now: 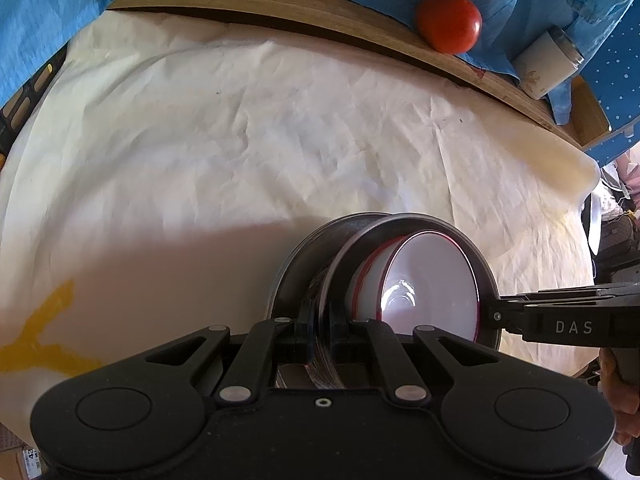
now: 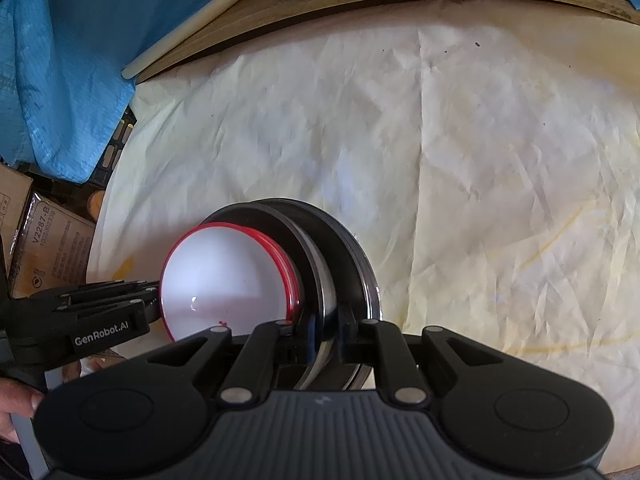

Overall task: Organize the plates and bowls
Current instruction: 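Lower the steel bowl onto the steel plate stack with both grippers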

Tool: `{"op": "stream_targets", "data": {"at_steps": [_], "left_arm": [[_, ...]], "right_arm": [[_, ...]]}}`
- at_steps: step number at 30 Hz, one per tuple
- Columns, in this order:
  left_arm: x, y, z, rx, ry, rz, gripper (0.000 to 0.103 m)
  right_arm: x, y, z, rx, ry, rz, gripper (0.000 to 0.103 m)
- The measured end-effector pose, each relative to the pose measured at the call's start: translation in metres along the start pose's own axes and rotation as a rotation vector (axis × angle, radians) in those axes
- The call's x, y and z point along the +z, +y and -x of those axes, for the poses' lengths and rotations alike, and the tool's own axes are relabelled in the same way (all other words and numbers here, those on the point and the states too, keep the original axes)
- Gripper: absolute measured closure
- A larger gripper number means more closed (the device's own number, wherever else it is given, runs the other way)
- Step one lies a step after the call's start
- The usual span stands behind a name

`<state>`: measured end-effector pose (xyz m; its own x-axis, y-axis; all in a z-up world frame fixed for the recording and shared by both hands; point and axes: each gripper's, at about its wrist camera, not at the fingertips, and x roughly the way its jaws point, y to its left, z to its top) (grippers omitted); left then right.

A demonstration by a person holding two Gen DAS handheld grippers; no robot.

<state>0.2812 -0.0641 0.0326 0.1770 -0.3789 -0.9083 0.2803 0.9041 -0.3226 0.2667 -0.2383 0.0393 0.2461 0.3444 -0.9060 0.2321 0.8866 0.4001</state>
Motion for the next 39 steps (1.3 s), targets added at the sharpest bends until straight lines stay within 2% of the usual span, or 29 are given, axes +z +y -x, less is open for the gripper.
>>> {"op": "stream_targets", "data": {"at_steps": [39], "left_arm": [[-0.0011,0.0053,-0.0028,-0.025,-0.005,0.029,0.098]], "right_arm": [[-0.0032,0.0007,-0.0040,-0.008,-0.004,0.004,0.089]]}}
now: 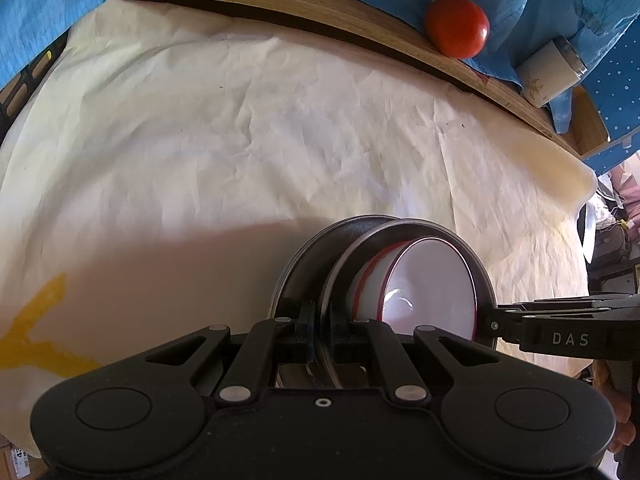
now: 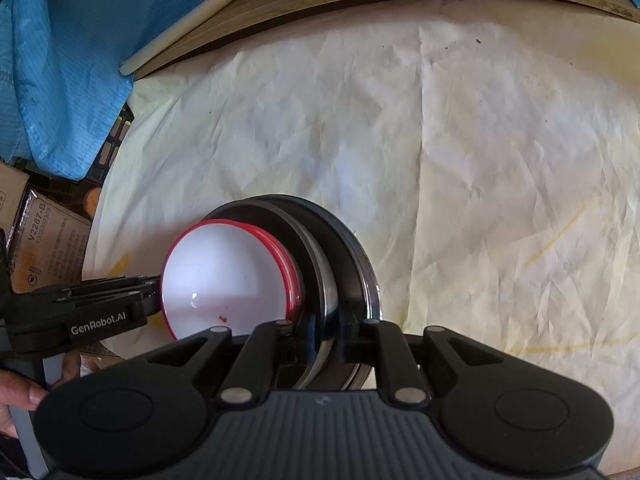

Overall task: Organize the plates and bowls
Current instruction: 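Lower the steel bowl onto the steel plate stack with both grippers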

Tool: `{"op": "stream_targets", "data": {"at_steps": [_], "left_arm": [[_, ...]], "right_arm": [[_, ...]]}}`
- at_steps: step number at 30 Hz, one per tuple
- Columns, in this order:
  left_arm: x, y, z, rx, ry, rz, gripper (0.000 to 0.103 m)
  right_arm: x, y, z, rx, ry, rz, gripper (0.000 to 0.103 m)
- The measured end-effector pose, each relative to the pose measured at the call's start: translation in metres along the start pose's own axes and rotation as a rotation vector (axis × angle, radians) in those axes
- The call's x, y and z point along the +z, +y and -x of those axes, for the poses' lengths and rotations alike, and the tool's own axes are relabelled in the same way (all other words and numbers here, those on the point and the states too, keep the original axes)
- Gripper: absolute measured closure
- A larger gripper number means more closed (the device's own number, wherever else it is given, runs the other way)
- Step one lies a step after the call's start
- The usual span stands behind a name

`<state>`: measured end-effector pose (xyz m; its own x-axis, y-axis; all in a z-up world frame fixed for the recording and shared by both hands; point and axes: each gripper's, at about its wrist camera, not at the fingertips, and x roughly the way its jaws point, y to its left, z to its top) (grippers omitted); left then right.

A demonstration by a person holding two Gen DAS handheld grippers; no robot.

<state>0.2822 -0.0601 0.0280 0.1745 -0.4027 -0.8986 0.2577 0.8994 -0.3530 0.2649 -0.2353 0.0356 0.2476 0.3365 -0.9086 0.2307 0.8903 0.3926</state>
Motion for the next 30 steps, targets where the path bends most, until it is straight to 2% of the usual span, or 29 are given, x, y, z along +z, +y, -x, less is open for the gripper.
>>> {"op": "stream_targets", "data": {"at_steps": [15,20,25,30], "left_arm": [[-0.002,-0.003,0.001,0.021,-0.016,-0.022,0.094],[-0.002,-0.003,0.002,0.027,-0.017,-0.022,0.088],[-0.003,-0.005,0.002,0.038,-0.022,-0.027,0.088],[-0.003,-0.003,0.005,0.044,-0.035,-0.023,0.083]], "right_arm": [[-0.004,0.003,0.000,-0.020,-0.020,0.022,0.088],[-0.006,0.002,0.003,-0.020,-0.029,0.018,0.088],[-0.006,0.001,0.009,-0.018,-0.045,0.022,0.087],[-0.007,-0.001,0.011,-0.012,-0.050,0.020,0.087]]}}
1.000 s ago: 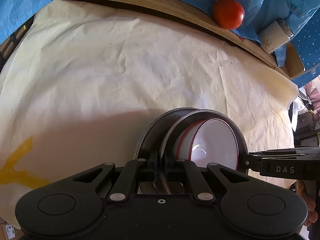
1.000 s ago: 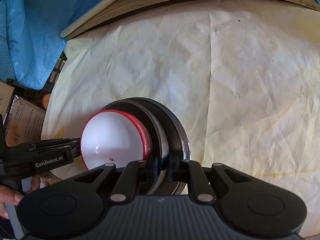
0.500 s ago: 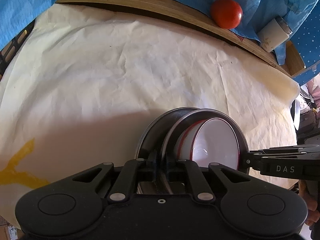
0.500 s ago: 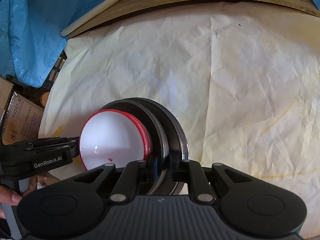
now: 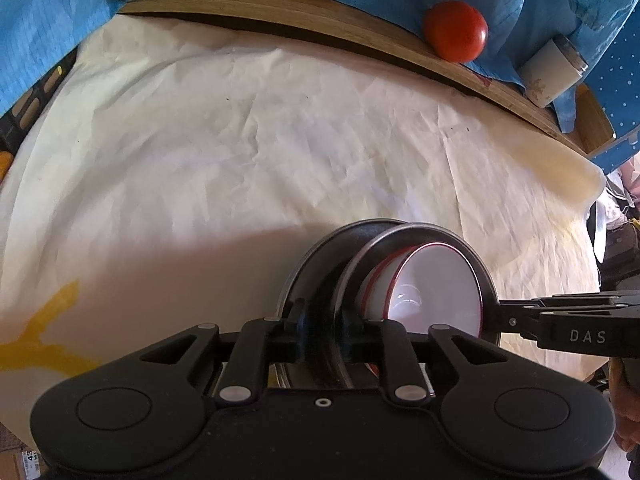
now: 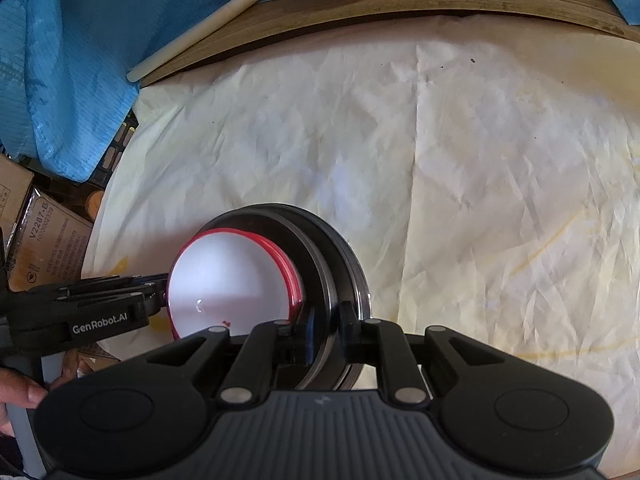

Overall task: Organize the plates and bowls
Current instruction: 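Lower the steel bowl onto the steel plate stack with both grippers, then open both grippers and release the steel bowl rim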

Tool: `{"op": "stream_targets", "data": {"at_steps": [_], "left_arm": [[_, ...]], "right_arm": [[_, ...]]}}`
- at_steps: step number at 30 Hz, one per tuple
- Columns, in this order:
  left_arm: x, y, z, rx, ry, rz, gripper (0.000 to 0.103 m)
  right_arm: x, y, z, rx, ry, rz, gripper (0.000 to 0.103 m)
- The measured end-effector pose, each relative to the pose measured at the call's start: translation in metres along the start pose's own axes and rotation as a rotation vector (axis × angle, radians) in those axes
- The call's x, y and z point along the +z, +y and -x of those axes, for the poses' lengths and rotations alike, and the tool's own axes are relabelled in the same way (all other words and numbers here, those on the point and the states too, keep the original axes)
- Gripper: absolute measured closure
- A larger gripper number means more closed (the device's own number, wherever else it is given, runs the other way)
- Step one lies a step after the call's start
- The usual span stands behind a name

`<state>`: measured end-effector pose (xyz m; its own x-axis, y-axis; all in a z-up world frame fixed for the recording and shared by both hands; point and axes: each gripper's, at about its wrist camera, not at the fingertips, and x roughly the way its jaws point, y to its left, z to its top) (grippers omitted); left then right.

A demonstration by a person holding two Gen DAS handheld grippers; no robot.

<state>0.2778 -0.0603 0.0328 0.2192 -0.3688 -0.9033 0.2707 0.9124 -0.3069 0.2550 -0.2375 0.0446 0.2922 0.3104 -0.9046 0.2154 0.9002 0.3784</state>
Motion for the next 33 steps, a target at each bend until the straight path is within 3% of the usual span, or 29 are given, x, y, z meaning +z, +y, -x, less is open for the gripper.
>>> {"op": "stream_targets", "data": {"at_steps": [9,11,17,21,23,33], "left_arm": [[0.001,0.003,0.008,0.008,-0.028,0.008,0.074],[0.000,0.002,0.010,0.033,-0.042,-0.001,0.062],[-0.004,0.005,0.019,0.053,-0.076,-0.005,0.055],[-0.010,0.004,0.028,0.079,-0.120,-0.010,0.049],[-0.014,0.005,0.031,0.077,-0.136,-0.004,0.039],[-0.042,0.000,0.056,0.092,-0.253,-0.002,0.024]], "right_arm": [[-0.002,0.001,0.008,0.002,-0.022,0.007,0.086],[-0.004,0.003,0.012,-0.002,-0.041,0.023,0.083],[-0.009,0.009,0.020,-0.038,-0.089,0.064,0.077],[-0.014,0.008,0.026,-0.035,-0.127,0.074,0.067],[-0.017,0.008,0.031,-0.039,-0.154,0.082,0.060],[-0.038,0.014,0.047,-0.072,-0.266,0.144,0.031]]}}
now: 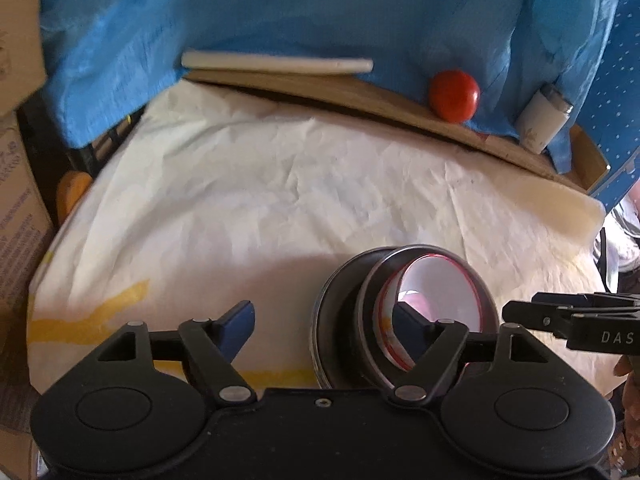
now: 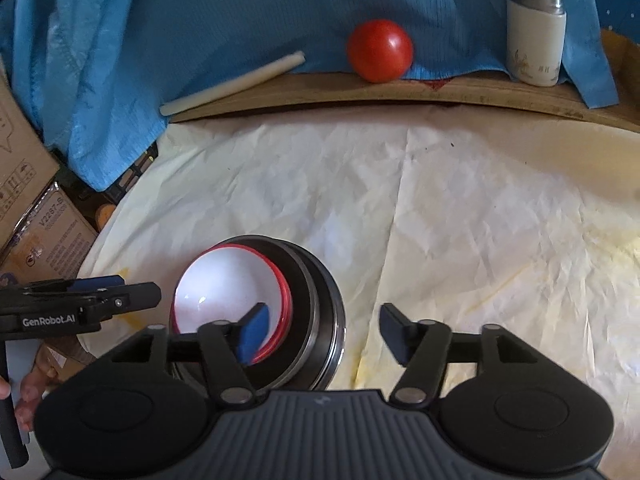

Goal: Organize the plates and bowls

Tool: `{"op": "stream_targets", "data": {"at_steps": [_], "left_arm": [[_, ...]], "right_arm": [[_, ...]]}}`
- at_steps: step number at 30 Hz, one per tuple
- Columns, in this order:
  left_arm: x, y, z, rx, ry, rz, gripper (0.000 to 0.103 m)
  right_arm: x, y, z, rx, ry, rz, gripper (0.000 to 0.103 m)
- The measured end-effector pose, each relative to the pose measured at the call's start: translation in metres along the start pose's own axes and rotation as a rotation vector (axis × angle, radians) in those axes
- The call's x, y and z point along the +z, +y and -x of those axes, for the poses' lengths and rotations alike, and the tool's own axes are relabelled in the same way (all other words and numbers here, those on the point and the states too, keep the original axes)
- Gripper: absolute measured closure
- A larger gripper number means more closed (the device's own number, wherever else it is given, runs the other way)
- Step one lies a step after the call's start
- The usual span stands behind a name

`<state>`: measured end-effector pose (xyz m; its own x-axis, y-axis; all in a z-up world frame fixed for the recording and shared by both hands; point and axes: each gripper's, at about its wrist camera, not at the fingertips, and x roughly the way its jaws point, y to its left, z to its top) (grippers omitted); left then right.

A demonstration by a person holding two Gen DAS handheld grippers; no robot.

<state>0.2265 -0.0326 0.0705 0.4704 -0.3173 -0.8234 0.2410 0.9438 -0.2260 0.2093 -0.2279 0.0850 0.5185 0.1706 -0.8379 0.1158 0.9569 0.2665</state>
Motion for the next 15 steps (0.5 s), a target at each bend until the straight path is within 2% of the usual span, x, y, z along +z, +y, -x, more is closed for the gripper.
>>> {"op": "stream_targets", "data": {"at_steps": [5,15], "left_arm": [[-0.019,-0.004,0.018,0.024,-0.107,-0.007,0.010],[-0.059,-0.006,0.041,0.050,-0.279,-0.021,0.001]], "right_arm": [[-0.016,0.010,0.011,0.000,-0.076,0.041,0.016],[-0.053,0.018,0.029,0.011,-0.235,0.078,0.004]]}}
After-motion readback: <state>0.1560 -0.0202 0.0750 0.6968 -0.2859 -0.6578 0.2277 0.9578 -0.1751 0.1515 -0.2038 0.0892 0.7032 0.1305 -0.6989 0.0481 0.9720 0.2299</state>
